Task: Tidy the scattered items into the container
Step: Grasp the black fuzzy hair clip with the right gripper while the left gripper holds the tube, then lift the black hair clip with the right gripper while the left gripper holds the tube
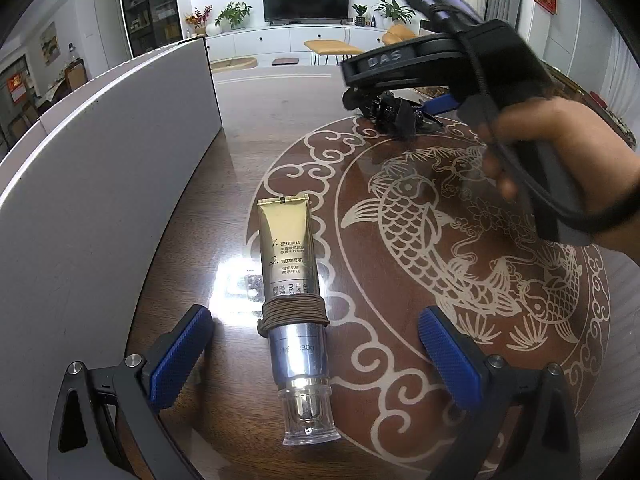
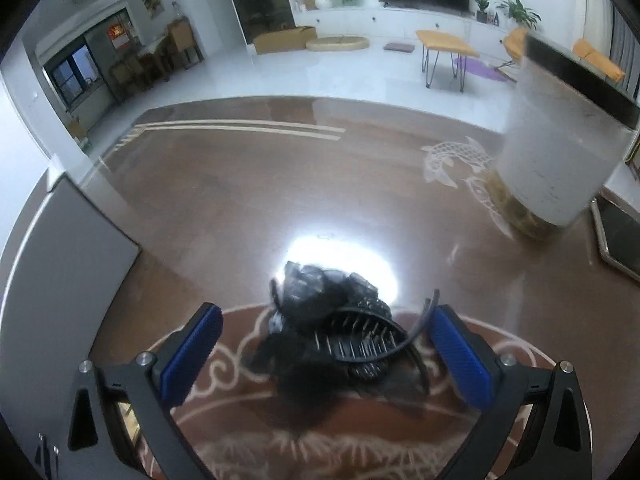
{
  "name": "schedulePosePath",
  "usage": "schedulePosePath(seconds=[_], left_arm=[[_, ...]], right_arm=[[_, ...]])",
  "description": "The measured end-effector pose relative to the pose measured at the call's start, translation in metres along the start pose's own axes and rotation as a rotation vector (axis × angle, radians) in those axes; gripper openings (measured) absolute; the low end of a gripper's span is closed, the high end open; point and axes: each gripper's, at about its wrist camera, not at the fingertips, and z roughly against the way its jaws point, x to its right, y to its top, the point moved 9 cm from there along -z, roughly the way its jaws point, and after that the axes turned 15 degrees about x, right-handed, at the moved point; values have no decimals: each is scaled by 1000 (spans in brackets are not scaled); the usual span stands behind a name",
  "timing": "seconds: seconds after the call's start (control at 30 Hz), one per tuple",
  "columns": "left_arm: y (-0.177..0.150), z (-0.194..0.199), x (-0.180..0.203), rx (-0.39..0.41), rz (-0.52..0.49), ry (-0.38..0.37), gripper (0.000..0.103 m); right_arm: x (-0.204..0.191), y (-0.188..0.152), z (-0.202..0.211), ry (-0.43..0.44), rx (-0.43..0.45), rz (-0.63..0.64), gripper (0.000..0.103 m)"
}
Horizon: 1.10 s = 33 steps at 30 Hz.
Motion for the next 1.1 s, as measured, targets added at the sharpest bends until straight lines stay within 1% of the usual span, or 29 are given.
schedulePosePath(seconds=[0.03,0.07,0.1,0.13,0.2,0.3,0.37,0.47,0.53,0.6,0.67,0.7,0.77,0.8,0.87,0.9,0.93,0.97,1.1], left_arm=[[0,0,0,0,0,0,103],[0,0,0,-1,0,0,103],[0,0,0,-1,0,0,103],[0,0,0,0,0,0,103],[0,0,0,0,0,0,103],[0,0,0,0,0,0,103],[0,0,0,0,1,0,103],[0,0,0,0,0,0,103],[0,0,0,0,0,0,103],[0,0,0,0,0,0,103],[0,0,0,0,0,0,103],[0,0,0,0,0,0,103],[0,0,0,0,1,0,103],[0,0,0,0,1,0,103],[0,0,0,0,0,0,103],[0,0,0,0,0,0,103],[0,0,0,0,0,0,103],[0,0,0,0,0,0,103],[0,0,0,0,1,0,103]], right_arm=[[0,0,-1,-21,5,17,86],[2,0,2,-42,21,45,77],[3,-2,3,-41,31,60,77],[4,-6,9,-21,42,62,77],[9,-16,19,-18,47,79,75],[24,-42,49,-3,59,94,74],[41,-64,74,-7,65,90,75],[68,-102,118,-35,75,80,75],[72,-130,149,-50,80,91,75],[62,-160,179,-21,75,103,75],[44,-193,208,-1,89,125,77],[39,-201,214,-11,96,148,80],[26,-217,228,-34,97,194,101],[20,-219,228,-36,92,201,103],[16,-222,227,-44,78,189,103],[18,-222,225,-41,66,150,103],[19,-219,223,-51,74,131,103],[28,-221,229,-62,73,125,103],[27,-220,225,-72,72,128,103]])
